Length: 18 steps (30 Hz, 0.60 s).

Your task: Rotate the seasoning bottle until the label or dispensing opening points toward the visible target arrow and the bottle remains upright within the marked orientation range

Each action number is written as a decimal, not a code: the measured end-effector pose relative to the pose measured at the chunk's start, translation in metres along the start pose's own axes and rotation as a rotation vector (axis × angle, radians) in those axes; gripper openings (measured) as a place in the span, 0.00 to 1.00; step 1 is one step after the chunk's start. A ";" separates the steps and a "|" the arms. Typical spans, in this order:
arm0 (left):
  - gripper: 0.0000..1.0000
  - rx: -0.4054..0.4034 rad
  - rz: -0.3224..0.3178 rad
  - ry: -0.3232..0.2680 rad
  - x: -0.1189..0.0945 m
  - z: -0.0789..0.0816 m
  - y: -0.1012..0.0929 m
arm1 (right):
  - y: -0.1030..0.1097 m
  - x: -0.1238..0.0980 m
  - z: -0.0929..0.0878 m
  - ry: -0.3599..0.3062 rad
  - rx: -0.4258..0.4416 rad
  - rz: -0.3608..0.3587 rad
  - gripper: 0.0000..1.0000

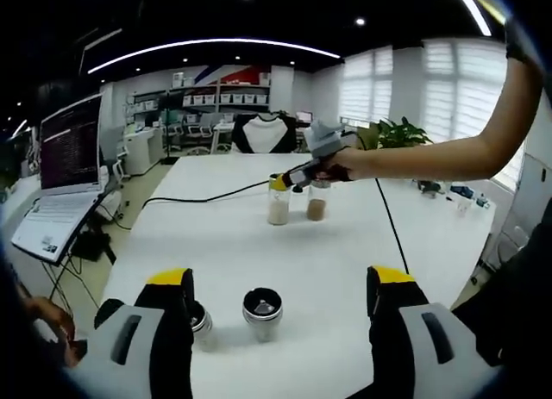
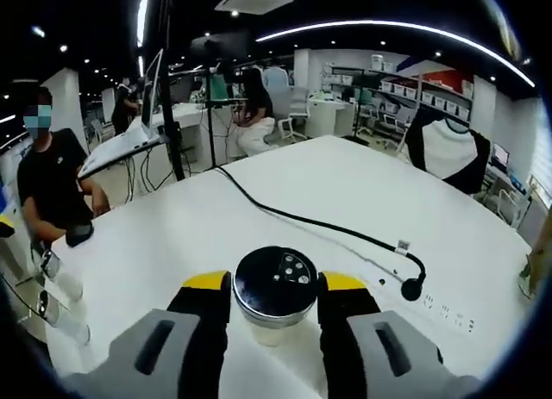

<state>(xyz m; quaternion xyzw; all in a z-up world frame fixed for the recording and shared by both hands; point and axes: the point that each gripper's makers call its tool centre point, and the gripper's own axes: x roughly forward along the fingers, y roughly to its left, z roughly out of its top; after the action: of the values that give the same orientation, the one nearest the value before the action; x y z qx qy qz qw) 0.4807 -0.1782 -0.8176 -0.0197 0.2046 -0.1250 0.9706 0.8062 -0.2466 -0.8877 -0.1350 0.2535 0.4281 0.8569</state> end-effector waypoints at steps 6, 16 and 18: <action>0.87 -0.005 -0.013 0.004 0.004 0.000 -0.001 | 0.003 -0.001 -0.001 -0.003 -0.002 0.018 0.36; 0.86 0.002 -0.053 0.000 0.007 0.001 -0.005 | 0.033 -0.031 -0.017 0.065 -0.071 0.077 0.36; 0.86 0.002 -0.062 -0.002 0.006 0.000 -0.006 | 0.036 -0.035 -0.018 0.073 -0.081 0.082 0.36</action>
<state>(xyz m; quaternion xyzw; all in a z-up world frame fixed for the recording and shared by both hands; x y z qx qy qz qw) 0.4850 -0.1859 -0.8195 -0.0253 0.2026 -0.1551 0.9666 0.7543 -0.2564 -0.8841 -0.1749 0.2723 0.4674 0.8227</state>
